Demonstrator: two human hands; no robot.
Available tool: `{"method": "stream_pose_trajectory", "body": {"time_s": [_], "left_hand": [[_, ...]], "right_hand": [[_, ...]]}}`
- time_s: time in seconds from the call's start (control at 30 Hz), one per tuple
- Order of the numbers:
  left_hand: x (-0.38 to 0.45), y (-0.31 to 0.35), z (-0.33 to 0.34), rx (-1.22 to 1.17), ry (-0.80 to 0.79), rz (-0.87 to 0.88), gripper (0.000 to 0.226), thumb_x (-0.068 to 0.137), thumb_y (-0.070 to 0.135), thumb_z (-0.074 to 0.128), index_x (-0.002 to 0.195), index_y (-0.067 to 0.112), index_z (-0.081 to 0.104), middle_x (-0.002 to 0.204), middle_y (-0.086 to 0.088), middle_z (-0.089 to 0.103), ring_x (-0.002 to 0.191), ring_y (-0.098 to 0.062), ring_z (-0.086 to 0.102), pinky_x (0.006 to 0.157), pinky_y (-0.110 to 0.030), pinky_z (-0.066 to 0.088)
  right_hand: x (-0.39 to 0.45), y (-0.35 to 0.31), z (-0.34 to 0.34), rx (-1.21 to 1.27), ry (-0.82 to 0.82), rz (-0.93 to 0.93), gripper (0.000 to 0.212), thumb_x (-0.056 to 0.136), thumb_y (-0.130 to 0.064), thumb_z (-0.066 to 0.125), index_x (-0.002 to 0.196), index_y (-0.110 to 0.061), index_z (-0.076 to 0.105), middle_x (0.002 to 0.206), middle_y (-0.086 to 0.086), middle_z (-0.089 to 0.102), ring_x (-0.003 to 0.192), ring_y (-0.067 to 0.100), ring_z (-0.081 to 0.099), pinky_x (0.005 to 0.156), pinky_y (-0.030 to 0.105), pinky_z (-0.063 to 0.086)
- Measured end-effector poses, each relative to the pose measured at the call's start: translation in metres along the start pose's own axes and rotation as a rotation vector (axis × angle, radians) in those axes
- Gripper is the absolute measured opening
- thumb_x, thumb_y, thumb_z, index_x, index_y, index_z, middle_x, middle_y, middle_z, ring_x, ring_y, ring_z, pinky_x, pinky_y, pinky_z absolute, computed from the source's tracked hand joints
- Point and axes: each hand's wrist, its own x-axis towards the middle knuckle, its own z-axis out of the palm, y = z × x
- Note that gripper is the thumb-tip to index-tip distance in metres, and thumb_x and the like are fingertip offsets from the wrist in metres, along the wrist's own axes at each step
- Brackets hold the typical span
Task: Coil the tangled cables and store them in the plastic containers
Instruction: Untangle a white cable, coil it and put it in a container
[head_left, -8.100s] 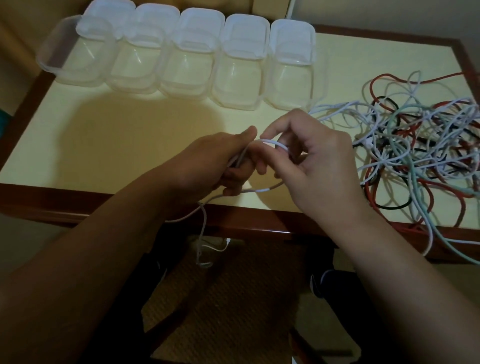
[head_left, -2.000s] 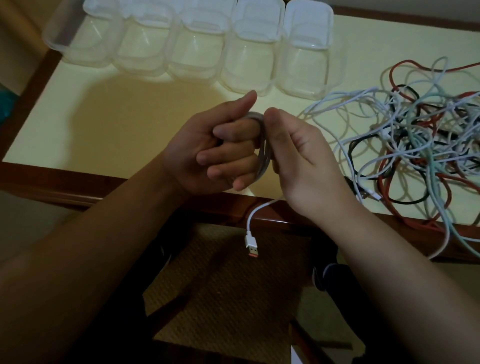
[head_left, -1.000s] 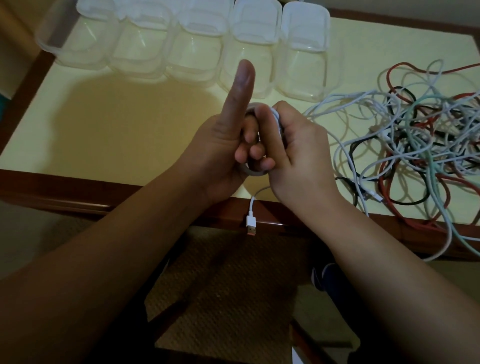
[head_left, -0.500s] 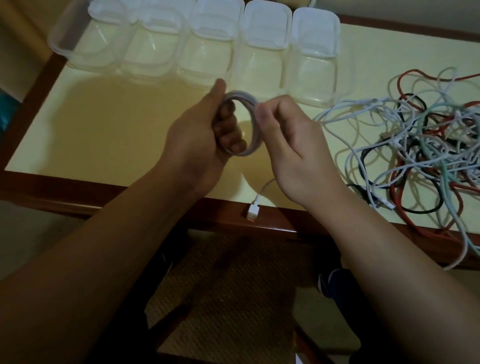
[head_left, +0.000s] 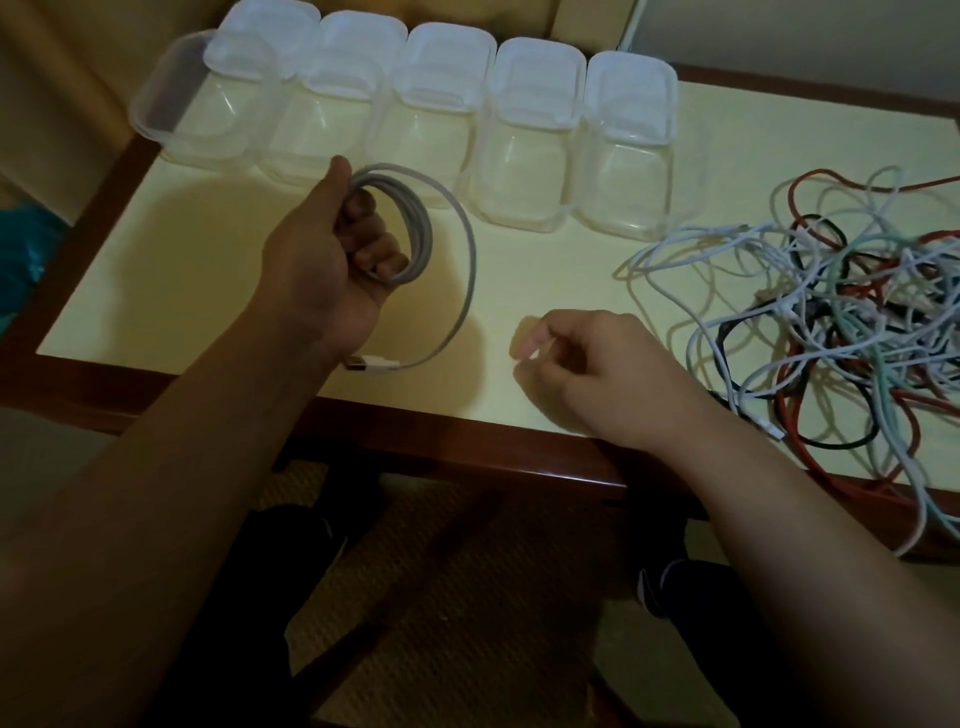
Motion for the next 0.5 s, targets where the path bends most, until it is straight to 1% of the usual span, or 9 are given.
{"method": "stream_pose_trajectory", "body": {"time_s": [0.07, 0.1, 0.13, 0.17, 0.2, 0.23, 0.3, 0.4, 0.5], "left_hand": [[-0.001, -0.003, 0.003, 0.017, -0.011, -0.009, 0.046, 0.108, 0.037, 0.046, 0.066, 0.018, 0.041, 0.054, 0.006, 0.022, 0.046, -0.010, 0.022, 0.045, -0.022, 0.029], [-0.002, -0.005, 0.005, 0.023, -0.015, -0.012, 0.046, 0.108, 0.037, 0.046, 0.066, 0.018, 0.040, 0.054, 0.006, 0.022, 0.046, -0.010, 0.021, 0.045, -0.022, 0.028], [-0.002, -0.007, 0.006, 0.026, -0.018, -0.015, 0.046, 0.107, 0.037, 0.046, 0.066, 0.018, 0.040, 0.054, 0.006, 0.022, 0.046, -0.010, 0.021, 0.045, -0.022, 0.028], [-0.002, -0.008, 0.006, 0.027, -0.022, -0.018, 0.046, 0.107, 0.037, 0.046, 0.066, 0.018, 0.040, 0.054, 0.006, 0.022, 0.046, -0.010, 0.021, 0.045, -0.022, 0.028], [-0.002, -0.008, 0.007, 0.028, -0.025, -0.022, 0.046, 0.107, 0.037, 0.046, 0.066, 0.018, 0.040, 0.054, 0.006, 0.021, 0.046, -0.009, 0.021, 0.045, -0.022, 0.028], [-0.002, -0.009, 0.007, 0.029, -0.026, -0.026, 0.046, 0.107, 0.037, 0.046, 0.066, 0.018, 0.039, 0.054, 0.006, 0.021, 0.046, -0.009, 0.021, 0.045, -0.022, 0.028], [-0.002, -0.011, 0.007, 0.030, -0.028, -0.035, 0.046, 0.107, 0.038, 0.047, 0.066, 0.018, 0.039, 0.054, 0.006, 0.021, 0.046, -0.010, 0.021, 0.044, -0.022, 0.029], [-0.003, -0.013, 0.009, 0.024, -0.043, -0.048, 0.046, 0.107, 0.037, 0.046, 0.066, 0.018, 0.040, 0.055, 0.006, 0.021, 0.046, -0.010, 0.022, 0.044, -0.022, 0.030], [-0.004, -0.015, 0.010, 0.019, -0.054, -0.063, 0.046, 0.107, 0.037, 0.047, 0.066, 0.018, 0.040, 0.056, 0.006, 0.020, 0.046, -0.009, 0.021, 0.043, -0.021, 0.030]], "right_hand": [[0.002, -0.004, 0.002, 0.171, 0.006, 0.078, 0.016, 0.097, -0.027, 0.060, 0.096, -0.028, 0.075, 0.068, -0.004, 0.068, 0.055, 0.004, 0.056, 0.062, 0.022, 0.045], [0.003, -0.006, 0.003, 0.293, -0.014, 0.120, 0.020, 0.097, -0.033, 0.058, 0.096, -0.026, 0.077, 0.069, -0.004, 0.068, 0.056, 0.008, 0.057, 0.063, 0.025, 0.045], [0.004, -0.007, 0.004, 0.416, -0.054, 0.150, 0.025, 0.094, -0.037, 0.058, 0.096, -0.022, 0.078, 0.070, -0.003, 0.069, 0.056, 0.013, 0.057, 0.061, 0.027, 0.045], [0.004, -0.010, 0.005, 0.510, -0.107, 0.166, 0.028, 0.093, -0.038, 0.060, 0.098, -0.016, 0.078, 0.072, -0.004, 0.069, 0.056, 0.016, 0.055, 0.057, 0.027, 0.042], [0.003, -0.011, 0.006, 0.563, -0.164, 0.160, 0.028, 0.095, -0.034, 0.063, 0.100, -0.010, 0.077, 0.074, -0.005, 0.069, 0.055, 0.017, 0.054, 0.054, 0.027, 0.039], [0.002, -0.014, 0.007, 0.593, -0.214, 0.152, 0.024, 0.097, -0.030, 0.067, 0.102, -0.008, 0.076, 0.076, -0.006, 0.069, 0.054, 0.017, 0.053, 0.050, 0.026, 0.034], [-0.002, -0.019, 0.012, 0.628, -0.269, 0.137, 0.014, 0.097, -0.025, 0.071, 0.102, -0.013, 0.078, 0.076, -0.003, 0.069, 0.053, 0.013, 0.051, 0.044, 0.022, 0.030], [-0.007, -0.025, 0.023, 0.672, -0.294, 0.149, 0.008, 0.096, -0.020, 0.074, 0.098, -0.014, 0.079, 0.077, -0.001, 0.072, 0.052, 0.010, 0.053, 0.041, 0.020, 0.033], [-0.010, -0.032, 0.028, 0.864, -0.373, 0.255, 0.014, 0.096, -0.018, 0.072, 0.108, -0.013, 0.077, 0.085, 0.002, 0.075, 0.054, 0.011, 0.058, 0.041, 0.017, 0.041]]}}
